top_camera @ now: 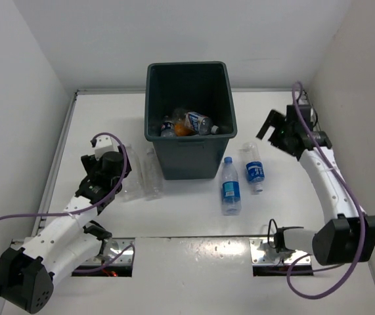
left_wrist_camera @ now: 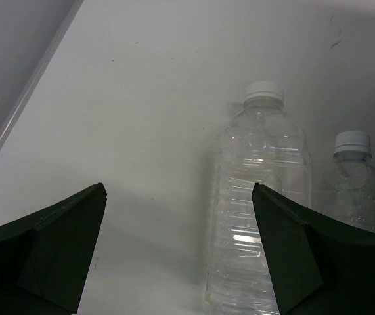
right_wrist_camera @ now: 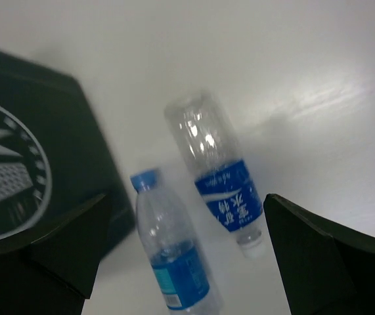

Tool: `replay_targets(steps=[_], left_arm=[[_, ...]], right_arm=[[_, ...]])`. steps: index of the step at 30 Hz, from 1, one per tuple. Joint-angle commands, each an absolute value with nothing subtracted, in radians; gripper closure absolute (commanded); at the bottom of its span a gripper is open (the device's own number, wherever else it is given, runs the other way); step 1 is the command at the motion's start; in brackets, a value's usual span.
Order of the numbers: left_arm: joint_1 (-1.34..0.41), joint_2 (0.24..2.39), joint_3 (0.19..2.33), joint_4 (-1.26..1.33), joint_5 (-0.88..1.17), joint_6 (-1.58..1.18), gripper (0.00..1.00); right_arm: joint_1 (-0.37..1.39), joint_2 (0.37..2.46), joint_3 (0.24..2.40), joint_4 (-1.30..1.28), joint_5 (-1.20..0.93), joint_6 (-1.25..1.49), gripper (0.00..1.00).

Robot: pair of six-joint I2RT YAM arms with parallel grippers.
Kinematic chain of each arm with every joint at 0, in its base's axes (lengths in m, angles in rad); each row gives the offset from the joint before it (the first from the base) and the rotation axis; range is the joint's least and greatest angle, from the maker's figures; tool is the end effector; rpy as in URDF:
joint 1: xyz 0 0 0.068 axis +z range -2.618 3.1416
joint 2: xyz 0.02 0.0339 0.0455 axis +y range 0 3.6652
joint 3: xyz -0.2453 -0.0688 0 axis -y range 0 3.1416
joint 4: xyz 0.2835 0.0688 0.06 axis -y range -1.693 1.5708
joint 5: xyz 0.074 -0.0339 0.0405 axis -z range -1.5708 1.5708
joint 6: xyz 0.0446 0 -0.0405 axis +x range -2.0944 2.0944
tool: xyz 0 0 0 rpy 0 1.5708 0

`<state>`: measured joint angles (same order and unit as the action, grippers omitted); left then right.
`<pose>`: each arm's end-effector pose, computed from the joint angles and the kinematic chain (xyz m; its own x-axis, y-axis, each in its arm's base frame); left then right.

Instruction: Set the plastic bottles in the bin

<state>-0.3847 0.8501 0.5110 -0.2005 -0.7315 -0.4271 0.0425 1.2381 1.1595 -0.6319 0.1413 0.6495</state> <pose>0.2312 -0.0615 0.2050 -0.3291 -0.1993 -0.9230 -0.4266 0.9034 -0.0430 0.3168 0.0072 0.3058 -0.4799 0.5789 -0.6592 0.4455 0.8081 0.3853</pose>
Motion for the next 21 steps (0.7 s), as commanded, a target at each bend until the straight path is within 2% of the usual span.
replay_targets(steps=[1,9,21], left_arm=[[-0.394,0.848,0.505,-0.179,-0.729,-0.422,0.0],[-0.403,0.848,0.495,-0.179,-0.729,-0.422,0.0],[-0.403,0.848,0.495,-0.17,-0.71,-0.413,0.0]], right_arm=[[0.066,1.264,1.057,-0.591,-0.02,0.675,0.0],[0.06,1.396,0.867,-0.543,-0.038,0.646,0.0],[0.037,1.607,0.916,-0.541,-0.034,0.627,0.0]])
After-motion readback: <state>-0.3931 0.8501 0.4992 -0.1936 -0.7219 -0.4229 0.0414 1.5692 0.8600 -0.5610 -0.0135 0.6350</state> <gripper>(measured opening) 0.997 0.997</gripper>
